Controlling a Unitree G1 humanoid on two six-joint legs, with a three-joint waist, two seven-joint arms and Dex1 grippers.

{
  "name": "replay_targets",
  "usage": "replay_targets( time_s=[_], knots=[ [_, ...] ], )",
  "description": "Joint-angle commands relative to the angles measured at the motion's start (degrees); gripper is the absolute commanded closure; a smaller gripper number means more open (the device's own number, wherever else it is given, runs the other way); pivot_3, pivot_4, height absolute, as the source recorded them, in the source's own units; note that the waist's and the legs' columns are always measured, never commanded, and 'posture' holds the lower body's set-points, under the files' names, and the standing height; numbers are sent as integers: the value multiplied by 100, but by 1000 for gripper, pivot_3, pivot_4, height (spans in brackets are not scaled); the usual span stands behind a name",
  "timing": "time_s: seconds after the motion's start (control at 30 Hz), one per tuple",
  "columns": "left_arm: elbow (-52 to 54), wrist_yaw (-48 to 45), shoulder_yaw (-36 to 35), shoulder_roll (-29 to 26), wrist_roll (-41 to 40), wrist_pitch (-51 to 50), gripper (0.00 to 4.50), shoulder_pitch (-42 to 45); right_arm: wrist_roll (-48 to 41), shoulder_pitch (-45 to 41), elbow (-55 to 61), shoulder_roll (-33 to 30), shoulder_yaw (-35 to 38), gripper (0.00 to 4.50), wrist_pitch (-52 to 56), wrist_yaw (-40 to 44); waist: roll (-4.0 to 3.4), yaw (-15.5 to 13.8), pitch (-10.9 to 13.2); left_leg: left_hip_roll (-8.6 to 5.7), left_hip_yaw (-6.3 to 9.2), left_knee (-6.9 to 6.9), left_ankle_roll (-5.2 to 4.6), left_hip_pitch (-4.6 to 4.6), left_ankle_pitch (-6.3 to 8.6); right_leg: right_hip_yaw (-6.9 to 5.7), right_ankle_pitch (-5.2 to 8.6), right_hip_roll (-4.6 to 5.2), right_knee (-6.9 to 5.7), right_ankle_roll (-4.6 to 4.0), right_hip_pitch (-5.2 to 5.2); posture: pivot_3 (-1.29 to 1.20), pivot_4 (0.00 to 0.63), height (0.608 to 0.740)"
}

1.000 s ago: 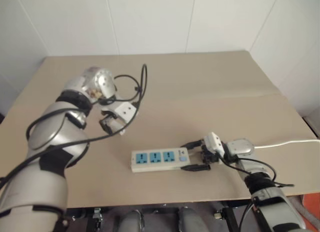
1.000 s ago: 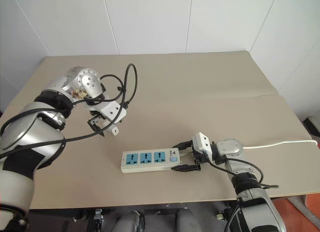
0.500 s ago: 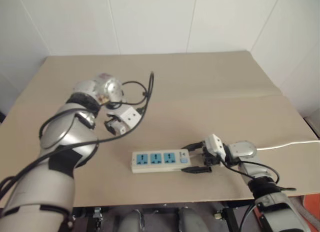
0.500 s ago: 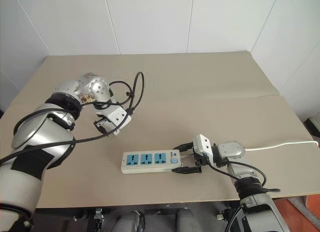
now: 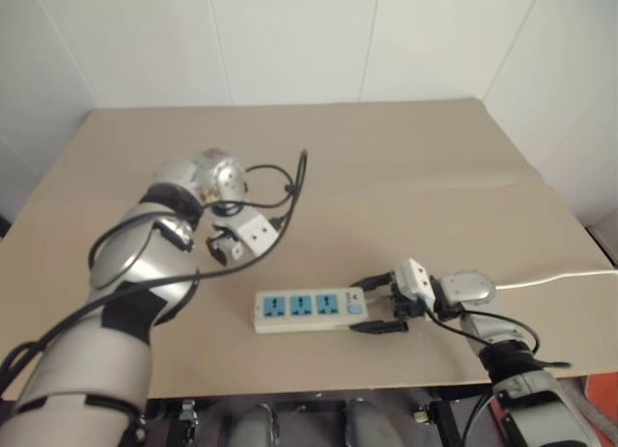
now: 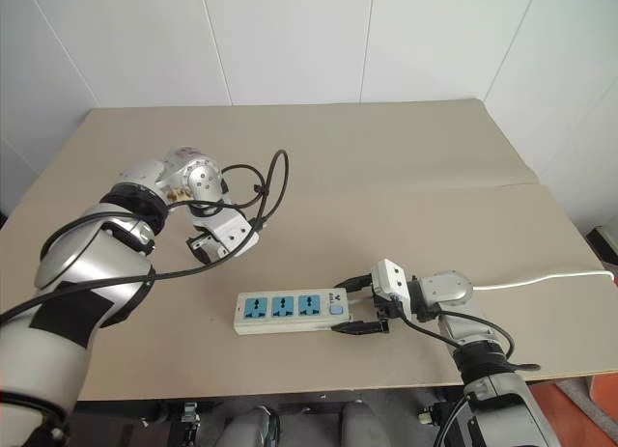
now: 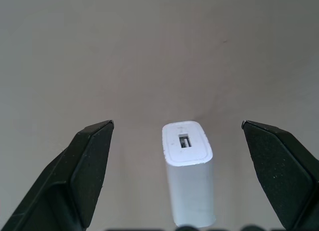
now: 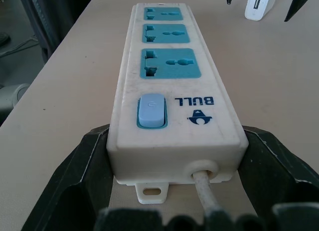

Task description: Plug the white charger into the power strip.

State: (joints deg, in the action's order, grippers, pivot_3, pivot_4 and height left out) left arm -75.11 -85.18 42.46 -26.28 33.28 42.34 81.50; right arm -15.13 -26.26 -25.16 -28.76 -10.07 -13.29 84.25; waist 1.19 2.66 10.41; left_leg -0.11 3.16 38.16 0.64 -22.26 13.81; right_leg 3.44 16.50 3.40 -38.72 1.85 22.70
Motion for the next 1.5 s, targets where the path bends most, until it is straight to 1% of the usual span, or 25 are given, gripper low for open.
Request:
replay_targets(
  time_s=[0.03,0.4,0.7,0.77,0.83,0.97,1.03,1.07,1.1,1.2,1.33,1.5],
  knots=[
    [4,-60,-136,11,12,101,0,20,195,127,-31,-82,-107,1086,64,-36,0,0,0,0,0,1,0,0,0,0,0,0,-2,0,0,0,150,740],
    [-21,355,-20,-2,483,191,0,7,245,174,1,-101,-124,1086,67,-109,0,-3,0,0,1,13,0,1,0,0,0,0,-13,1,-2,0,150,740],
    [-72,435,-19,58,627,80,0,-12,260,159,-17,-118,-121,1086,77,-141,1,-5,0,-1,1,16,0,1,0,0,0,0,-16,1,-3,0,150,740],
    [-71,524,59,48,742,106,388,-2,258,162,-8,-122,-121,1086,90,-152,1,-4,0,-1,1,16,0,2,0,0,0,0,-16,1,-3,0,150,740],
    [-71,702,128,40,866,131,902,1,264,164,-6,-129,-123,1086,96,-170,1,-3,-1,-1,1,16,0,5,0,0,0,0,-17,1,-6,0,150,740],
    [-98,1047,252,53,1104,60,2178,15,273,171,4,-147,-129,1086,103,-191,2,0,-1,-1,1,16,0,12,0,0,1,0,-16,1,-13,0,150,740],
    [-122,1129,211,89,1101,-1,2711,-11,273,173,8,-154,-136,1086,110,-210,1,1,-1,-1,1,16,0,20,0,1,1,0,-16,1,-21,0,150,740],
    [-131,1155,196,104,1102,-22,3104,-22,271,174,13,-157,-141,1086,115,-222,1,0,-1,-1,1,16,0,21,0,1,1,0,-16,2,-22,0,150,740],
    [-133,1191,202,112,1127,-29,3385,-28,271,179,20,-164,-145,1086,118,-231,1,-2,-1,-1,1,16,0,23,0,1,1,0,-17,2,-24,0,150,740],
    [-131,1235,170,117,1128,-5,3445,-54,263,194,42,-188,-148,1086,124,-237,2,-8,-1,-2,1,16,0,31,0,1,2,0,-17,3,-32,0,150,740],
    [-85,1115,-268,186,668,65,3445,-24,239,209,74,-220,-144,1086,147,-221,2,-14,-1,-2,1,17,0,30,0,1,2,1,-19,3,-33,0,150,740],
    [59,-390,-1423,255,-790,-49,3445,235,223,206,96,-258,-165,1086,155,-163,4,-19,0,-3,4,23,0,21,0,-2,1,1,-15,3,-32,0,150,740]
  ],
)
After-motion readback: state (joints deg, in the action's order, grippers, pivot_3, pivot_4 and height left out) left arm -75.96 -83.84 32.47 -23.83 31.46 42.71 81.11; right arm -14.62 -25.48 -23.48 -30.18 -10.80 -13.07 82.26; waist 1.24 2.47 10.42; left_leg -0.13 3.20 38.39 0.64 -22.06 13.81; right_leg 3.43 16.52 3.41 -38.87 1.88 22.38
